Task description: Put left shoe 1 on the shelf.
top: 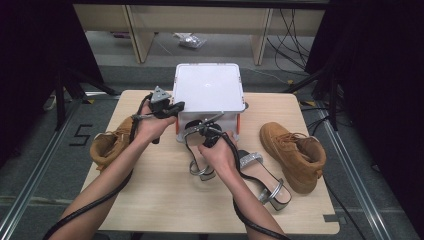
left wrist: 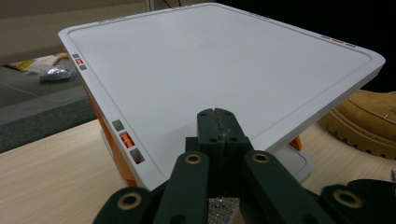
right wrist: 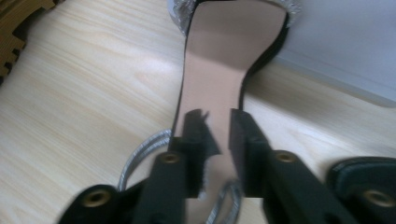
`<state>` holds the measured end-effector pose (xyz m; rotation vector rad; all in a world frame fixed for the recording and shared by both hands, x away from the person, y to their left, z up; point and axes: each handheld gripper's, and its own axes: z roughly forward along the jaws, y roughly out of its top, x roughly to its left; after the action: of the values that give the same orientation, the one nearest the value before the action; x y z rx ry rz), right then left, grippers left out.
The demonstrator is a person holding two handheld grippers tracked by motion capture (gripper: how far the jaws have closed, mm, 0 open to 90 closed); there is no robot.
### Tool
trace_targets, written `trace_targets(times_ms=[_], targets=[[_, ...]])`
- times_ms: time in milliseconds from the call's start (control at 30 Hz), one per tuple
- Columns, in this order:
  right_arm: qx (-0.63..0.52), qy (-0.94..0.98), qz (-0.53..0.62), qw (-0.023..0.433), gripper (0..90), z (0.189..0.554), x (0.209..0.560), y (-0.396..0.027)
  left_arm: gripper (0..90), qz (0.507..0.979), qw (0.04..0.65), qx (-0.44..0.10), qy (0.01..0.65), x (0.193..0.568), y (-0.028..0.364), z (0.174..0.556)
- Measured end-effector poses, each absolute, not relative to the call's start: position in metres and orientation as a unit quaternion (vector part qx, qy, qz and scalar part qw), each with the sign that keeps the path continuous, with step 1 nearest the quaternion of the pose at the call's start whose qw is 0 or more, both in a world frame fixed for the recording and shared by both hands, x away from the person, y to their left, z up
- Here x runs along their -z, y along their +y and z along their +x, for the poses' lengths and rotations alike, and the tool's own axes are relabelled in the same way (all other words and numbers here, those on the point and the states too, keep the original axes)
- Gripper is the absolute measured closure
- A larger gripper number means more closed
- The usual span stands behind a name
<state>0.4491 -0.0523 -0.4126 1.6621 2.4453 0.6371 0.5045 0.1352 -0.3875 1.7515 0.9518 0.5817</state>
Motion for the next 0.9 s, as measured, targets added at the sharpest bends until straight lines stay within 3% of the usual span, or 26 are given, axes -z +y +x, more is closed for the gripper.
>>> trace_targets(times_ms=[100, 900], targets=[[-0.204, 0.814, 0.541, 0.062, 89.7, 0.444, 0.409, -0.061, 89.5, 0.727, 0.507, -0.240, 0.395, 0.387, 0.135, 0.505], [-0.171, 0.824, 0.539, 0.035, 90.0, 0.417, 0.426, -0.094, 89.5, 0.728, 0.507, -0.241, 0.393, 0.387, 0.135, 0.505]])
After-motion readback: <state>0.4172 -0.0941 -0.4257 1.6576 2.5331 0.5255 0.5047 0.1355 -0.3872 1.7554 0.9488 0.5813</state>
